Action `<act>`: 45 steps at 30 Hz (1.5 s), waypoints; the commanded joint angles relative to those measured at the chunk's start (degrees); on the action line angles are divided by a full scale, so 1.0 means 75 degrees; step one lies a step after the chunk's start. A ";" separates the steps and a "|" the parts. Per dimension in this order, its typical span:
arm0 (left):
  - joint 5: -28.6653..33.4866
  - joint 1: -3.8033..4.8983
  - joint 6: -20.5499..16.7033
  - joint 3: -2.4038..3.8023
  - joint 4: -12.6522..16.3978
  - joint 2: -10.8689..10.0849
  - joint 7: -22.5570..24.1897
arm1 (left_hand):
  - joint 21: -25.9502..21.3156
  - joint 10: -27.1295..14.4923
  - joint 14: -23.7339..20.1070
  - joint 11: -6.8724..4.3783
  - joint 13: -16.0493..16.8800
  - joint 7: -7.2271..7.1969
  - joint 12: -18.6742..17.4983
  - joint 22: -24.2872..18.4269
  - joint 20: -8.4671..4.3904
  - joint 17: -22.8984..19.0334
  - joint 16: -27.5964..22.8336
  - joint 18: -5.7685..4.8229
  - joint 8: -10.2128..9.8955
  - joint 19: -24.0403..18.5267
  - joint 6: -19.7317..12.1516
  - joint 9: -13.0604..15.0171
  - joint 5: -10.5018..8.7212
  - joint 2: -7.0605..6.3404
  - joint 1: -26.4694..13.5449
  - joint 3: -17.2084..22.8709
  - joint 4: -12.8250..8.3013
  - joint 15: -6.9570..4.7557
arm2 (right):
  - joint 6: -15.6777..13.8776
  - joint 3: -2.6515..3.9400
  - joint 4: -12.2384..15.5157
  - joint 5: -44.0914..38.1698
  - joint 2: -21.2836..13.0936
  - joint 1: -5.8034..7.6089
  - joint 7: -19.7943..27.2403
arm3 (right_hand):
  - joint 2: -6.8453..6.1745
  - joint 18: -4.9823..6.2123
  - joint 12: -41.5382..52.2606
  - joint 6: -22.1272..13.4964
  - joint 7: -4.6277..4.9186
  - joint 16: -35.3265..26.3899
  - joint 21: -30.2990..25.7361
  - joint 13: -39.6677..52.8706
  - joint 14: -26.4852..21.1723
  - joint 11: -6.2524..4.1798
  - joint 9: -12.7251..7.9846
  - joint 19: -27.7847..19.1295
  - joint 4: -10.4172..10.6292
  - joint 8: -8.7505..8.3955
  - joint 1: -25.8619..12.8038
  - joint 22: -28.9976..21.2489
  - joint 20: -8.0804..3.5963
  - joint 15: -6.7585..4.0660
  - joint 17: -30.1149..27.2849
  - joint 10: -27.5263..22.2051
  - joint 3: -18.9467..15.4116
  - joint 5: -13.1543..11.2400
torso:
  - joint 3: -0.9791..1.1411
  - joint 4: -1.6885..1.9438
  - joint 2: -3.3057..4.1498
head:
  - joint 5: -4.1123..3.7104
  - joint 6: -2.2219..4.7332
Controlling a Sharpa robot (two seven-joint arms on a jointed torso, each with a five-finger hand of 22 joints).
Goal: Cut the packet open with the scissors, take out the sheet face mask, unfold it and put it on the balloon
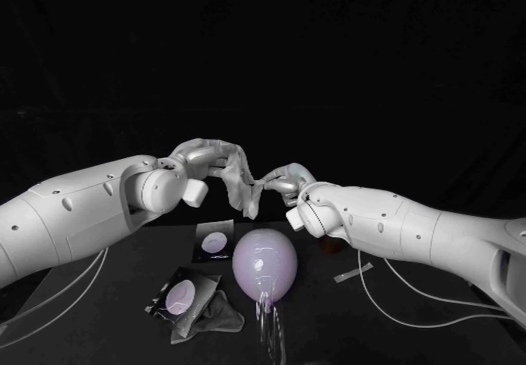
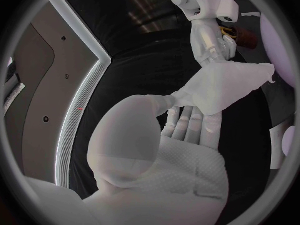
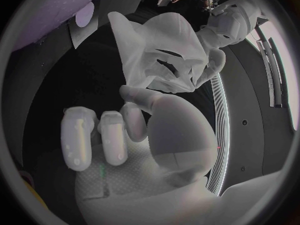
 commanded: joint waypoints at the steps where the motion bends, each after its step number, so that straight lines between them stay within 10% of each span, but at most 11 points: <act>1: 0.0262 0.0065 -0.1158 0.0024 -0.0095 0.0150 -0.0120 | 0.0044 -0.0027 0.0053 0.0002 -0.0005 0.0676 -0.0025 0.0000 -0.0006 0.0010 -0.0029 0.0134 0.0049 -0.0020 0.0022 0.0253 0.0048 0.0009 0.0083 -0.0011 -0.0048 0.0020 | 0.0322 -0.0005 -0.0264 -0.0324 0.0137 -0.0031 -0.0009 | 0.0062 -0.0052 -0.0032 -0.0007 0.0006 -0.0021 -0.0046 0.0420 0.0661 0.0005 0.0011 0.0198 0.0005 0.0020 -0.0059 0.1663 -0.0043 -0.0055 0.1708 0.0007 0.0043 -0.0037 | 0.0004 -0.0004 -0.0005 | 0.0036 0.0028; 5: 0.0274 0.0104 -0.1568 0.0032 -0.0209 0.0328 -0.0288 | 0.0042 -0.0005 0.0054 0.0002 -0.0002 0.0676 -0.0021 -0.0002 -0.0005 0.0010 -0.0031 0.0134 0.0052 -0.0027 0.0028 0.0256 0.0049 0.0018 0.0091 -0.0007 -0.0050 0.0021 | 0.0301 -0.0008 -0.0530 -0.0387 0.0298 -0.0058 0.0065 | 0.0078 -0.0026 -0.0151 -0.0049 0.0022 -0.0095 -0.0147 0.0326 0.0620 0.0019 0.0011 0.0129 0.0024 0.0013 -0.0081 0.1627 -0.0036 -0.0043 0.1627 -0.0082 0.0050 -0.0059 | 0.0007 -0.0018 -0.0006 | 0.0049 0.0047; 8: 0.0278 0.0121 -0.1801 0.0036 -0.0296 0.0448 -0.0423 | 0.0040 -0.0014 0.0054 0.0003 -0.0002 0.0676 -0.0021 -0.0004 -0.0005 0.0010 -0.0033 0.0134 0.0055 -0.0032 0.0034 0.0258 0.0049 0.0021 0.0097 -0.0003 -0.0054 0.0022 | 0.0333 -0.0014 -0.0706 -0.0393 0.0414 -0.0068 0.0155 | 0.0128 0.0112 -0.1862 -0.0401 0.0141 -0.0648 -0.0722 -0.1037 0.0282 0.0138 -0.0022 -0.0269 0.0081 -0.0132 -0.0103 0.1423 0.0035 0.0040 0.1049 -0.1271 0.0019 -0.0823 | 0.0013 -0.0022 -0.0004 | 0.0068 0.0072; 9: 0.0279 0.0127 -0.1908 0.0037 -0.0336 0.0501 -0.0476 | 0.0040 -0.0014 0.0054 0.0003 -0.0002 0.0676 -0.0021 -0.0004 -0.0005 0.0010 -0.0033 0.0134 0.0055 -0.0032 0.0034 0.0258 0.0049 0.0021 0.0097 -0.0003 -0.0054 0.0022 | 0.0350 -0.0019 -0.0772 -0.0406 0.0456 -0.0071 0.0199 | 0.0084 0.0286 -0.4197 -0.0992 0.0356 -0.1563 -0.1553 -0.2837 -0.0356 0.0378 -0.0160 -0.0854 0.0190 -0.0510 -0.0204 0.1129 0.0152 0.0206 0.0161 -0.2953 -0.0063 -0.1022 | 0.0014 -0.0023 -0.0005 | 0.0070 0.0075; 13: 0.0281 0.0145 -0.2286 0.0040 -0.0505 0.0677 -0.0651 | 0.0037 -0.0022 0.0054 0.0004 -0.0002 0.0676 -0.0020 -0.0007 -0.0004 0.0010 -0.0035 0.0135 0.0059 -0.0039 0.0041 0.0261 0.0049 0.0022 0.0106 0.0002 -0.0062 0.0022 | 0.0296 -0.0030 -0.0959 -0.0691 0.0532 -0.0076 0.0356 | -0.0415 0.0631 -0.5626 -0.2322 0.0608 -0.3557 -0.3229 -0.4056 -0.1966 0.0534 -0.0621 -0.2046 0.0296 -0.1667 -0.0316 0.0515 0.0396 0.0467 -0.1697 -0.3728 -0.0417 -0.1024 | 0.0012 -0.0014 -0.0007 | 0.0076 0.0093; 17: 0.0279 0.0156 -0.2626 0.0042 -0.0737 0.0873 -0.0797 | 0.0034 -0.0035 0.0056 0.0004 -0.0003 0.0676 -0.0020 -0.0009 -0.0003 0.0010 -0.0037 0.0136 0.0064 -0.0045 0.0050 0.0264 0.0049 0.0028 0.0114 0.0008 -0.0066 0.0023 | -0.0157 -0.0035 -0.1007 -0.1173 0.0420 -0.0077 0.0551 | -0.0572 0.0720 -0.6038 -0.2444 0.0774 -0.4052 -0.3838 -0.4595 -0.2432 0.0740 -0.0688 -0.2431 0.0261 -0.1901 -0.0182 0.0256 0.0524 0.0598 -0.2236 -0.3743 -0.0641 -0.0998 | 0.0004 -0.0021 -0.0007 | 0.0083 0.0124; 24: 0.0269 0.0160 -0.3101 0.0044 -0.1107 0.1124 -0.0893 | 0.0030 -0.0113 0.0055 0.0008 -0.0008 0.0678 -0.0028 -0.0016 -0.0001 0.0010 -0.0045 0.0137 0.0075 -0.0057 0.0077 0.0271 0.0049 0.0026 0.0127 0.0020 -0.0077 0.0024 | -0.1357 -0.0037 -0.0393 -0.2216 -0.0260 -0.0026 0.0911 | -0.0645 0.0587 -0.5926 -0.1595 0.0748 -0.3411 -0.3069 -0.5105 -0.1747 0.0662 -0.0623 -0.1673 0.0206 -0.1807 0.0103 0.0473 0.0538 0.0535 -0.1987 -0.3123 -0.0965 -0.0883 | 0.0012 -0.0043 -0.0005 | 0.0176 0.0151; 34: 0.0266 0.0153 -0.3628 0.0051 -0.1390 0.1294 -0.0845 | -0.0019 -0.0224 0.0018 0.0018 -0.0012 0.0686 -0.0030 -0.0052 0.0012 0.0001 -0.0088 0.0138 0.0072 -0.0128 0.0112 0.0276 0.0049 0.0012 0.0150 0.0068 -0.0093 0.0036 | -0.2200 -0.0034 0.1268 -0.4960 -0.0956 -0.0031 0.0290 | -0.1386 0.0239 -0.4679 -0.0679 0.0384 -0.1667 -0.1432 -0.4579 -0.0342 0.0365 -0.0539 -0.0517 0.0573 -0.1552 -0.0434 0.1112 0.0275 0.0266 -0.0353 -0.2511 -0.2042 -0.0244 | 0.0041 -0.0057 -0.0004 | 0.0250 0.0147; 45: 0.0269 0.0136 -0.3869 0.0055 -0.1539 0.1443 -0.0780 | -0.0055 -0.0244 -0.0021 0.0025 -0.0009 0.0692 -0.0025 -0.0078 0.0022 -0.0008 -0.0125 0.0139 0.0061 -0.0173 0.0118 0.0275 0.0049 0.0005 0.0158 0.0098 -0.0096 0.0047 | -0.2237 -0.0032 0.1068 -0.6246 -0.0154 -0.0163 -0.1167 | -0.1546 0.0287 -0.4081 -0.0693 0.0372 -0.1643 -0.1665 -0.4081 -0.0414 0.0382 -0.0471 -0.0660 0.1103 -0.1372 -0.0776 0.1061 0.0272 0.0288 -0.0341 -0.2951 -0.3041 -0.0360 | -0.0008 -0.0006 0.0008 | 0.0196 0.0131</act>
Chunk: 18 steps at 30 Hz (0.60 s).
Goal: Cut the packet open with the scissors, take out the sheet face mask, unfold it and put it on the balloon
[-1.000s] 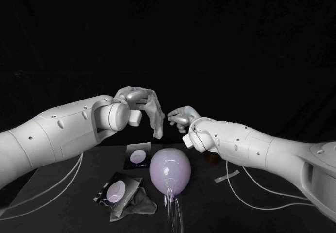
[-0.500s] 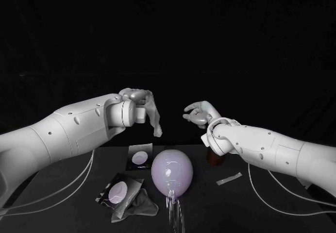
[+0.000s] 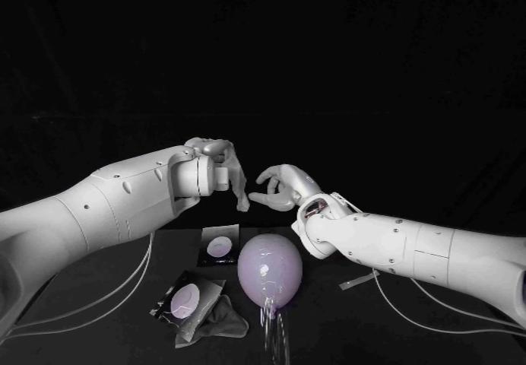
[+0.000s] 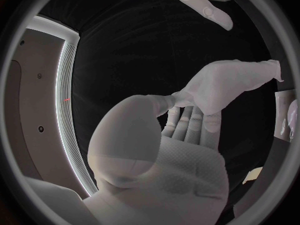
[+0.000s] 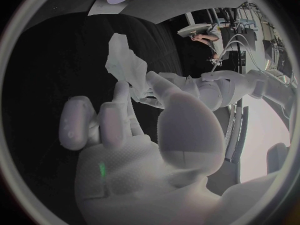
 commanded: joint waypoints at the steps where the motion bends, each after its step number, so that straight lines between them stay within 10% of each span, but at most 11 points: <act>1: 0.0031 0.0009 -0.0262 0.0014 -0.0024 0.0043 0.0089 | -0.0053 -0.0056 -0.0046 -0.0003 -0.0004 0.0665 -0.0027 -0.0011 -0.0002 -0.0005 -0.0037 0.0068 0.0061 -0.0035 0.0085 0.0275 0.0052 -0.0008 0.0068 0.0021 -0.0018 0.0019 | -0.0147 0.0003 -0.0167 -0.0962 0.0180 -0.0038 -0.0880 | 0.0111 -0.0027 0.0158 -0.0099 0.0008 -0.0011 -0.0056 0.0115 -0.0057 0.0012 0.0034 -0.0062 0.0135 0.0102 0.0032 0.1053 0.0023 0.0027 -0.0007 -0.0133 -0.0320 -0.0070 | -0.0017 0.0014 0.0006 | -0.0013 -0.0018; 18: 0.0041 -0.0004 -0.0328 0.0018 -0.0101 0.0151 0.0166 | -0.0059 -0.0067 -0.0052 -0.0002 -0.0004 0.0666 -0.0026 -0.0015 -0.0001 -0.0006 -0.0043 0.0069 0.0059 -0.0041 0.0087 0.0275 0.0053 -0.0006 0.0072 0.0031 -0.0020 0.0021 | 0.0308 0.0007 -0.1038 -0.1446 0.1255 -0.0265 -0.1792 | 0.0525 -0.0038 0.0750 -0.0363 -0.0041 0.0098 -0.0030 0.0381 -0.0025 -0.0024 0.0332 -0.0003 0.1041 0.1081 0.0559 0.1119 0.0019 0.0008 0.0074 -0.0321 -0.2086 -0.0317 | -0.0007 -0.0001 -0.0001 | -0.0030 -0.0014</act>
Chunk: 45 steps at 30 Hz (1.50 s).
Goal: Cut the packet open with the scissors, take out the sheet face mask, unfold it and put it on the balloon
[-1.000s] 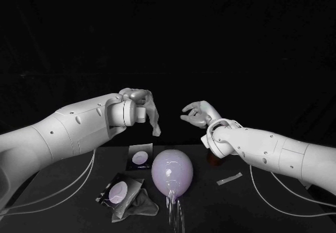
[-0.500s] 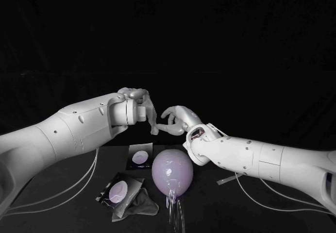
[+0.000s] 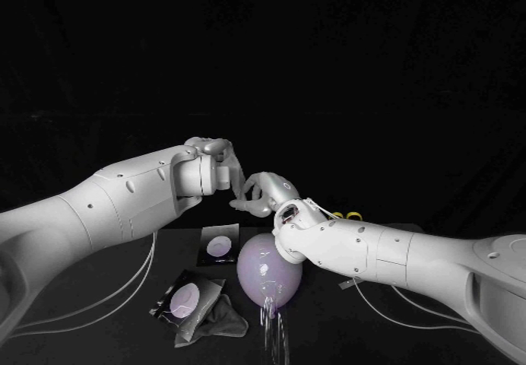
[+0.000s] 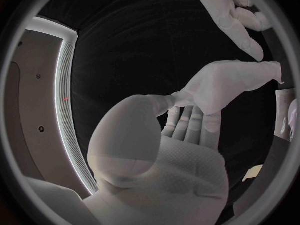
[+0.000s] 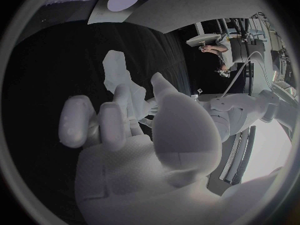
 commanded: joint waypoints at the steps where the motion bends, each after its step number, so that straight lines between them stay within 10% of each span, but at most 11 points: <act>1: 0.0027 0.0009 -0.0085 0.0014 0.0011 0.0026 0.0150 | -0.0029 -0.0068 -0.0052 -0.0002 -0.0005 0.0670 -0.0027 -0.0008 -0.0001 -0.0005 -0.0044 0.0074 0.0059 -0.0041 0.0091 0.0275 0.0024 0.0003 0.0066 0.0032 -0.0021 0.0021 | 0.0255 0.0003 -0.0154 -0.0406 0.0130 -0.0031 -0.0446 | 0.0032 -0.0036 0.0064 -0.0037 -0.0012 0.0054 0.0053 0.0039 0.0014 -0.0041 0.0027 0.0035 0.0068 0.0104 0.0067 0.1116 -0.0020 -0.0029 0.0035 0.0012 -0.0121 -0.0032 | 0.0004 -0.0004 0.0007 | -0.0016 0.0000; 26: 0.0029 0.0012 -0.0100 0.0017 0.0343 -0.0030 0.0147 | -0.0035 -0.0073 -0.0057 -0.0001 -0.0004 0.0670 -0.0025 -0.0013 0.0001 -0.0007 -0.0051 0.0076 0.0059 -0.0046 0.0094 0.0276 0.0024 0.0006 0.0074 0.0048 -0.0028 0.0021 | -0.0381 0.0059 -0.0688 -0.1299 0.0547 -0.0111 -0.0959 | 0.0383 -0.0289 0.1014 0.0202 -0.0342 0.0690 0.1184 0.0860 0.0613 -0.0353 0.0169 0.0739 0.1207 0.1224 0.0551 0.1539 -0.0284 -0.0312 0.0858 0.1244 -0.0833 0.0181 | 0.0003 -0.0008 0.0000 | 0.0024 -0.0041; 34: 0.0029 0.0011 -0.0092 0.0017 0.0319 -0.0032 0.0160 | -0.0036 -0.0071 -0.0058 0.0000 -0.0004 0.0671 -0.0025 -0.0015 0.0001 -0.0007 -0.0053 0.0076 0.0058 -0.0047 0.0095 0.0277 0.0024 0.0007 0.0077 0.0053 -0.0030 0.0021 | -0.0993 0.0087 -0.0560 -0.1329 0.0450 -0.0110 -0.0883 | 0.1131 -0.0389 0.1439 0.0376 -0.0497 0.0924 0.1627 0.1359 0.0786 -0.0502 0.0116 0.0976 0.1263 0.1338 0.1183 0.1684 -0.0379 -0.0431 0.1172 0.1758 -0.0276 -0.0409 | 0.0002 -0.0021 -0.0001 | 0.0019 -0.0043; 35: 0.0029 0.0010 -0.0093 0.0017 0.0310 -0.0034 0.0170 | -0.0036 -0.0071 -0.0058 0.0000 -0.0004 0.0671 -0.0025 -0.0015 0.0001 -0.0007 -0.0053 0.0076 0.0058 -0.0047 0.0095 0.0277 0.0024 0.0007 0.0077 0.0053 -0.0030 0.0021 | -0.1022 0.0090 -0.0535 -0.1324 0.0427 -0.0110 -0.0842 | 0.1701 -0.0429 0.1580 0.0349 -0.0615 0.1043 0.1820 0.1549 0.0860 -0.0663 0.0066 0.1075 0.0900 0.1286 0.1994 0.1745 -0.0469 -0.0571 0.1321 0.1919 0.0478 -0.0426 | 0.0001 -0.0023 0.0000 | 0.0020 -0.0041; 36: 0.0029 0.0010 -0.0095 0.0017 0.0304 -0.0036 0.0178 | -0.0036 -0.0071 -0.0058 0.0000 -0.0004 0.0671 -0.0025 -0.0015 0.0001 -0.0007 -0.0053 0.0076 0.0058 -0.0047 0.0095 0.0277 0.0024 0.0007 0.0077 0.0053 -0.0030 0.0021 | -0.1036 0.0092 -0.0514 -0.1320 0.0409 -0.0110 -0.0815 | 0.1899 -0.0447 0.1580 0.0300 -0.0563 0.1082 0.1895 0.1621 0.0889 -0.0698 0.0008 0.1114 0.0540 0.1216 0.2542 0.1768 -0.0568 -0.0625 0.1375 0.1956 0.1232 -0.0050 | 0.0002 -0.0022 0.0000 | 0.0021 -0.0037; 39: 0.0029 0.0009 -0.0102 0.0017 0.0271 -0.0058 0.0200 | -0.0038 -0.0057 -0.0058 0.0000 -0.0003 0.0672 -0.0023 -0.0017 0.0002 -0.0007 -0.0055 0.0077 0.0058 -0.0048 0.0095 0.0277 0.0024 0.0005 0.0080 0.0058 -0.0033 0.0021 | -0.1051 0.0099 -0.0340 -0.1227 0.0273 -0.0108 -0.0642 | 0.1557 -0.0486 0.1667 0.0497 -0.0519 0.1116 0.2034 0.1803 0.0923 -0.0607 -0.0112 0.1182 0.0323 0.1166 0.2440 0.1810 -0.0559 -0.0526 0.1444 0.2193 0.2813 -0.0188 | 0.0010 -0.0017 -0.0005 | 0.0010 -0.0037; 40: 0.0029 0.0009 -0.0105 0.0017 0.0266 -0.0066 0.0204 | -0.0038 -0.0057 -0.0058 0.0000 -0.0003 0.0672 -0.0023 -0.0017 0.0002 -0.0007 -0.0055 0.0077 0.0058 -0.0048 0.0095 0.0277 0.0024 0.0005 0.0080 0.0058 -0.0033 0.0021 | -0.1042 0.0101 -0.0276 -0.1208 0.0226 -0.0106 -0.0611 | 0.0942 -0.0492 0.1632 0.0697 -0.0498 0.1112 0.2076 0.1864 0.0939 -0.0579 -0.0190 0.1198 0.0188 0.1197 0.1660 0.1820 -0.0519 -0.0507 0.1475 0.2353 0.4489 -0.0328 | 0.0011 -0.0016 -0.0006 | 0.0007 -0.0037; 45: 0.0063 -0.0004 -0.0121 0.0016 0.0280 -0.0132 0.0217 | -0.0039 -0.0045 -0.0057 0.0000 -0.0002 0.0672 -0.0022 -0.0018 0.0002 -0.0007 -0.0055 0.0077 0.0058 -0.0049 0.0096 0.0277 0.0024 0.0003 0.0081 0.0060 -0.0035 0.0021 | -0.0974 0.0109 0.0135 -0.1184 -0.0083 -0.0075 -0.0523 | 0.0739 -0.0511 0.1589 0.0747 -0.0541 0.1129 0.2162 0.2000 0.0965 -0.0583 -0.0147 0.1232 -0.0418 0.1413 0.0639 0.1844 -0.0528 -0.0543 0.1548 0.2531 0.5718 -0.0317 | 0.0009 -0.0026 -0.0007 | 0.0021 -0.0039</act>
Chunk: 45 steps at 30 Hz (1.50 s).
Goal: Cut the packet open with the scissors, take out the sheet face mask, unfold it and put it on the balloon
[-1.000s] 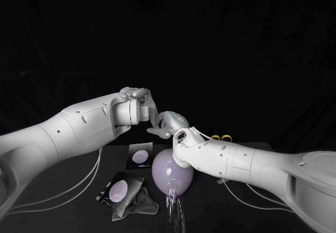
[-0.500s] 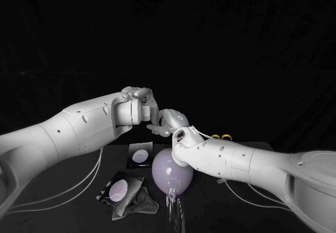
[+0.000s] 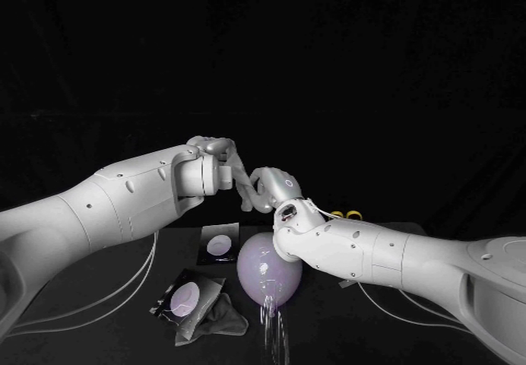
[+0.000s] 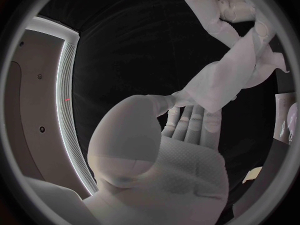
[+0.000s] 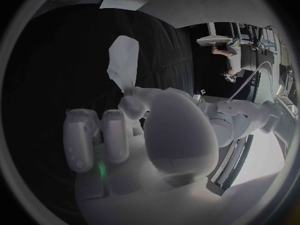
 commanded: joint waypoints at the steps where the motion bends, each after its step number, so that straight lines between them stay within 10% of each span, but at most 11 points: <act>1: 0.0049 -0.0006 -0.0045 0.0011 0.0008 -0.0035 0.0154 | -0.0039 -0.0046 -0.0057 0.0000 -0.0003 0.0659 -0.0022 -0.0011 0.0001 -0.0006 -0.0025 0.0132 0.0058 -0.0049 0.0082 0.0277 0.0024 0.0000 0.0077 0.0040 -0.0015 0.0021 | -0.0118 0.0010 0.0310 -0.0061 -0.0215 0.0038 0.0239 | 0.0024 -0.0096 -0.0085 0.0028 -0.0019 0.0026 0.0033 -0.0004 0.0548 -0.0006 0.0025 0.0540 -0.1275 0.0078 -0.0380 0.1846 0.0020 0.0006 0.1227 0.0066 0.1363 0.0001 | -0.0002 -0.0010 -0.0005 | 0.0009 -0.0012; 14: 0.0059 -0.0049 0.0010 0.0001 0.0039 -0.0188 0.0090 | -0.0092 0.0024 -0.0081 0.0000 0.0006 0.0656 -0.0005 -0.0051 0.0006 -0.0013 -0.0070 0.0132 0.0052 -0.0136 0.0139 0.0278 0.0024 -0.0128 0.0097 0.0055 -0.0088 0.0027 | 0.0329 0.0022 0.1049 0.0066 -0.0983 0.0385 0.0689 | 0.0018 -0.0092 -0.0050 0.0014 -0.0017 0.0025 0.0017 0.0081 0.0551 -0.0003 0.0026 0.0530 -0.1344 0.0104 -0.0565 0.1839 0.0021 0.0009 0.1240 0.0114 0.1398 -0.0064 | -0.0003 -0.0001 0.0003 | 0.0034 -0.0004; 19: -0.0005 -0.0054 0.0069 -0.0018 0.0197 -0.0283 -0.0013 | -0.0589 0.0446 -0.0055 0.0005 0.0038 0.0639 0.0050 -0.0299 0.0040 -0.0010 -0.0123 0.0058 -0.0116 -0.1036 0.0411 0.0163 0.0021 -0.0304 0.0117 -0.0005 -0.0197 0.0075 | 0.0625 0.0059 0.1068 0.0273 -0.1120 0.0600 0.0934 | 0.0004 -0.0105 0.0040 0.0026 -0.0022 0.0081 0.0067 0.0182 0.0571 -0.0006 0.0025 0.0554 -0.1369 0.0110 -0.0602 0.1856 0.0021 0.0012 0.1301 0.0173 0.1381 -0.0075 | -0.0002 0.0013 0.0005 | 0.0021 0.0003; 45: -0.0317 -0.0102 0.1001 -0.0092 0.1035 -0.0945 -0.0609 | -0.1142 0.0649 0.0081 0.0036 0.0057 0.0654 0.0141 -0.0485 0.0126 0.0098 0.0068 -0.0150 -0.1299 -0.2272 0.0681 -0.0514 0.0017 -0.0750 -0.0087 -0.0889 -0.0279 0.0200 | 0.3584 0.0105 0.0900 0.0731 -0.1438 0.1744 0.1811 | -0.0037 -0.0117 0.0232 0.0081 -0.0025 0.0174 0.0119 0.0450 0.0608 -0.0004 -0.0032 0.0574 -0.1507 0.0038 -0.0696 0.1873 0.0006 0.0038 0.1410 0.0313 0.1219 -0.0077 | -0.0002 0.0001 0.0006 | 0.0021 0.0042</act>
